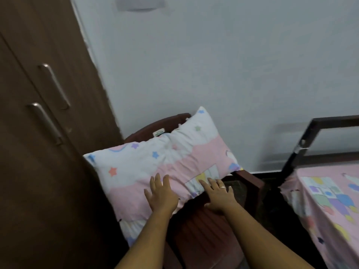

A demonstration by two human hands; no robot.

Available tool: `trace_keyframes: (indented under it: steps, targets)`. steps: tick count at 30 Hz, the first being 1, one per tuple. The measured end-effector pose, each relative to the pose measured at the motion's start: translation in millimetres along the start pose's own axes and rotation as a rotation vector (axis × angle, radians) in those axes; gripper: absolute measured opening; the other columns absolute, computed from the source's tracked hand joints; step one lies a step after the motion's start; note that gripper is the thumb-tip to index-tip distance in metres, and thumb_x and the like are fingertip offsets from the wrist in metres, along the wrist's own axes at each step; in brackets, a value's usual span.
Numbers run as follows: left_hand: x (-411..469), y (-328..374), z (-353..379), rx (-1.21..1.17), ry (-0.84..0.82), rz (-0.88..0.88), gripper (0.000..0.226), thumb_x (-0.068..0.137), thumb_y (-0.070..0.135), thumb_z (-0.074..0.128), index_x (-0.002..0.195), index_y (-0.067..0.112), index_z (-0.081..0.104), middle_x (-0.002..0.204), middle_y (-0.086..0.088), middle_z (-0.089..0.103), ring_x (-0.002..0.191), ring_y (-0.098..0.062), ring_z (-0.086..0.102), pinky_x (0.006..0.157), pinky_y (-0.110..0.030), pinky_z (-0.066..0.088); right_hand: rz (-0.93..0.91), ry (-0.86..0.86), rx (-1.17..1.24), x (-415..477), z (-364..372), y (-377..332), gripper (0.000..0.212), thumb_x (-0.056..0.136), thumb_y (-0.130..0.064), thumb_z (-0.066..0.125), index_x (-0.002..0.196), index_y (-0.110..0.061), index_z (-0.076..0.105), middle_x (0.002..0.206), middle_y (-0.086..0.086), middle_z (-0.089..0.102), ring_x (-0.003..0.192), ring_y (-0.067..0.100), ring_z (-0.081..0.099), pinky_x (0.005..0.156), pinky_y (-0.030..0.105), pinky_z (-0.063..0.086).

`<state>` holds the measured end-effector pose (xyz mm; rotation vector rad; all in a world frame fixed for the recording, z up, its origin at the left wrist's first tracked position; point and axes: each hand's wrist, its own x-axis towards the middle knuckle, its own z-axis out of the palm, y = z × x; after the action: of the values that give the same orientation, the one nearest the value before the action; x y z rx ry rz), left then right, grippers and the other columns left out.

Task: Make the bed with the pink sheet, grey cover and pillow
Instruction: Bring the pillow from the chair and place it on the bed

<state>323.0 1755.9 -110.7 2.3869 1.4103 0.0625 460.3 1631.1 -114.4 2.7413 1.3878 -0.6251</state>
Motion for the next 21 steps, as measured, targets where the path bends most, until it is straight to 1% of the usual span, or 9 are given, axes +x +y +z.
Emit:
trace_keyframes:
  steps: [3, 5, 8, 11, 16, 18, 21]
  targets:
    - [12.3, -16.3, -1.6, -0.01, 0.036, -0.058, 0.065, 0.09, 0.021, 0.046, 0.147, 0.029, 0.016, 0.158, 0.0, -0.002, 0.146, -0.022, -0.008, 0.115, -0.051, 0.006, -0.072, 0.038, -0.059, 30.6, -4.8, -19.5, 0.085, 0.089, -0.038, 0.057, 0.15, -0.041, -0.003, 0.159, -0.007, -0.003, 0.146, 0.022, -0.001, 0.112, 0.056, 0.016]
    - [21.4, -26.9, -2.4, -0.029, 0.048, -0.119, 0.066, 0.09, 0.022, 0.048, 0.147, 0.029, 0.015, 0.158, 0.0, -0.002, 0.146, -0.023, -0.007, 0.115, -0.051, 0.008, -0.116, 0.04, -0.094, 54.1, -12.2, -33.7, 0.091, 0.087, -0.04, 0.061, 0.15, -0.04, -0.005, 0.159, -0.008, -0.004, 0.146, 0.022, -0.001, 0.112, 0.055, 0.018]
    - [32.5, -40.1, -1.8, -0.041, 0.059, -0.203, 0.07, 0.091, 0.031, 0.051, 0.148, 0.031, 0.01, 0.158, -0.001, -0.005, 0.146, -0.024, -0.007, 0.114, -0.051, 0.011, -0.198, 0.039, -0.133, 90.0, -28.9, -52.1, 0.095, 0.086, -0.041, 0.063, 0.15, -0.039, -0.008, 0.159, -0.007, -0.007, 0.147, 0.023, -0.002, 0.111, 0.056, 0.02]
    - [39.6, -46.9, 0.5, -0.051, 0.054, -0.264, 0.075, 0.092, 0.036, 0.053, 0.149, 0.033, 0.004, 0.158, 0.002, -0.009, 0.145, -0.025, -0.009, 0.113, -0.051, 0.013, -0.287, 0.04, -0.155, 127.7, -52.6, -66.1, 0.089, 0.089, -0.046, 0.056, 0.15, -0.037, -0.009, 0.16, -0.005, -0.008, 0.147, 0.023, -0.004, 0.113, 0.055, 0.017]
    - [45.8, -38.6, 9.2, -0.069, 0.059, -0.367, 0.077, 0.092, 0.036, 0.054, 0.149, 0.036, 0.001, 0.158, 0.007, -0.013, 0.145, -0.024, -0.011, 0.113, -0.051, 0.017, -0.406, 0.047, -0.251, 187.7, -88.8, -75.4, 0.089, 0.091, -0.032, 0.058, 0.151, -0.034, -0.008, 0.16, -0.006, -0.01, 0.147, 0.023, -0.006, 0.114, 0.057, 0.009]
    - [49.0, -31.8, 10.7, -0.081, 0.061, -0.42, 0.078, 0.092, 0.036, 0.054, 0.149, 0.036, 0.001, 0.157, 0.008, -0.015, 0.145, -0.024, -0.011, 0.113, -0.05, 0.018, -0.448, 0.041, -0.295, 208.4, -103.5, -78.1, 0.089, 0.091, -0.032, 0.058, 0.151, -0.031, -0.007, 0.16, -0.005, -0.009, 0.147, 0.024, -0.006, 0.114, 0.057, 0.009]
    - [54.9, -22.5, 14.2, -0.09, 0.071, -0.501, 0.078, 0.092, 0.034, 0.054, 0.149, 0.037, 0.001, 0.157, 0.009, -0.016, 0.146, -0.024, -0.01, 0.112, -0.05, 0.02, -0.515, 0.033, -0.335, 239.8, -124.0, -84.8, 0.091, 0.087, -0.037, 0.062, 0.152, -0.028, -0.002, 0.16, -0.003, -0.002, 0.147, 0.024, -0.002, 0.114, 0.058, 0.011]
